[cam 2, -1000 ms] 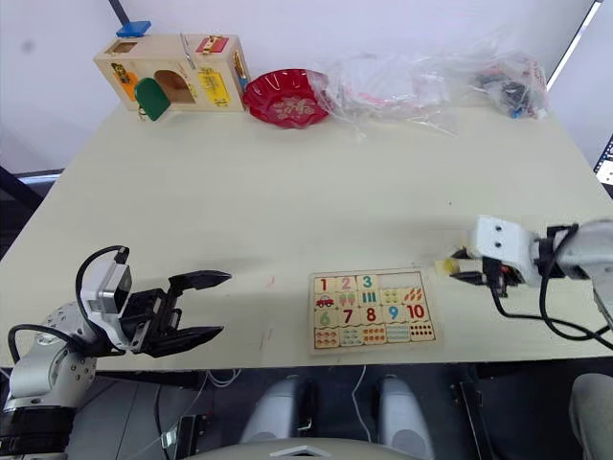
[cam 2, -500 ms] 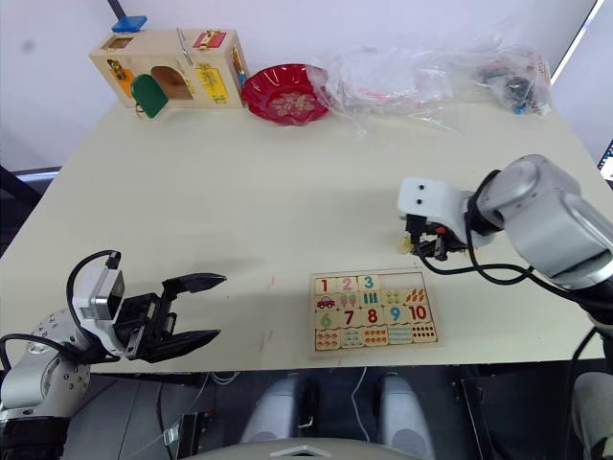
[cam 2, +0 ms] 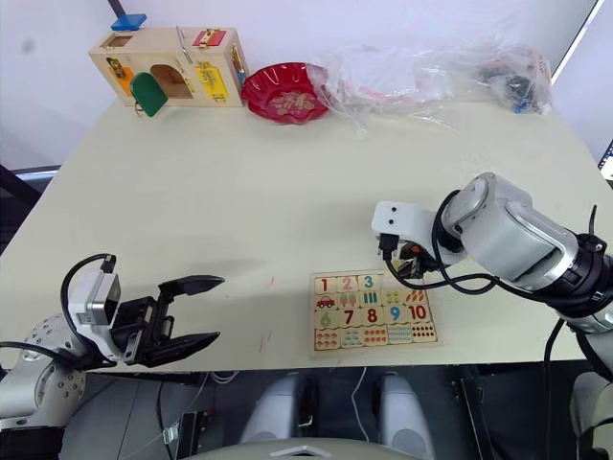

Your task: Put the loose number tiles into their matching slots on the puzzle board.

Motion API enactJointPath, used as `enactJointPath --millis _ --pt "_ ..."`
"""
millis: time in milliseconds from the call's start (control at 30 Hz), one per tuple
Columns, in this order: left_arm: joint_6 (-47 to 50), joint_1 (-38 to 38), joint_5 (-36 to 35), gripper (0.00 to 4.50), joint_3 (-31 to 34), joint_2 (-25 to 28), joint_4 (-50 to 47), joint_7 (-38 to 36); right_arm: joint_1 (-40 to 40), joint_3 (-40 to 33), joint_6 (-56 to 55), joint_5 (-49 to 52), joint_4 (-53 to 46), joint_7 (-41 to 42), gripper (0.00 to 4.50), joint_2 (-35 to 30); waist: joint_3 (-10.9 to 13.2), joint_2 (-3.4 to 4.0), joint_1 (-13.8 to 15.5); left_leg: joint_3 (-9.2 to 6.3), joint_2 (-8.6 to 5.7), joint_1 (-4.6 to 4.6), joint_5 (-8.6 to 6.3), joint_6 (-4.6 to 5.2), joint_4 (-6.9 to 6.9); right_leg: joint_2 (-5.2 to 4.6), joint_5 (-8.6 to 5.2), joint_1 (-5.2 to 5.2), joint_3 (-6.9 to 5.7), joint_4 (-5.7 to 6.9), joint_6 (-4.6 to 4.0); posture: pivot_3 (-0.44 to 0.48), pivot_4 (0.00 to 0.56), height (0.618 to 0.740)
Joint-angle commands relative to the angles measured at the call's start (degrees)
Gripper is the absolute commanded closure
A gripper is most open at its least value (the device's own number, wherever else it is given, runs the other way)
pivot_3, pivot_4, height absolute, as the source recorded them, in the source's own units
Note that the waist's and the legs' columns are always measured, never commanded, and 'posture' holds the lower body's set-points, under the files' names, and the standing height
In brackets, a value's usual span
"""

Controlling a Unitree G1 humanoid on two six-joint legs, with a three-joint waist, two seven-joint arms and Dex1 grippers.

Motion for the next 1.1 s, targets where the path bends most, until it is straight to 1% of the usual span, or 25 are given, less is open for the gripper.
enactJointPath --millis 33,467,1100 --pt "-0.29 0.46 -1.36 0.00 1.73 0.08 -2.12 0.33 -0.45 -0.29 1.25 1.29 -1.26 -2.17 3.20 0.93 0.00 0.00 0.01 -0.01 0.00 0.01 0.00 0.00 0.02 0.01 0.00 0.00 0.00 0.04 0.00 0.000 0.150 0.740" --pt "0.32 0.91 -2.42 0.00 2.80 -0.14 -2.84 1.20 0.73 2.77 -2.83 1.21 -1.10 -5.45 3.20 0.42 0.00 -0.01 0.01 -0.02 -0.01 0.01 0.01 0.00 0.09 0.03 -0.01 0.00 0.00 0.15 0.00 0.000 0.150 0.740" --pt "0.62 1.80 -2.79 0.00 2.52 -1.03 -4.18 2.63 1.84 5.33 -6.01 -0.32 -0.73 -6.00 3.20 -0.91 0.00 -0.01 0.00 -0.03 -0.02 0.03 0.01 -0.01 0.11 0.05 -0.01 0.00 0.00 0.20 0.00 0.000 0.150 0.740"
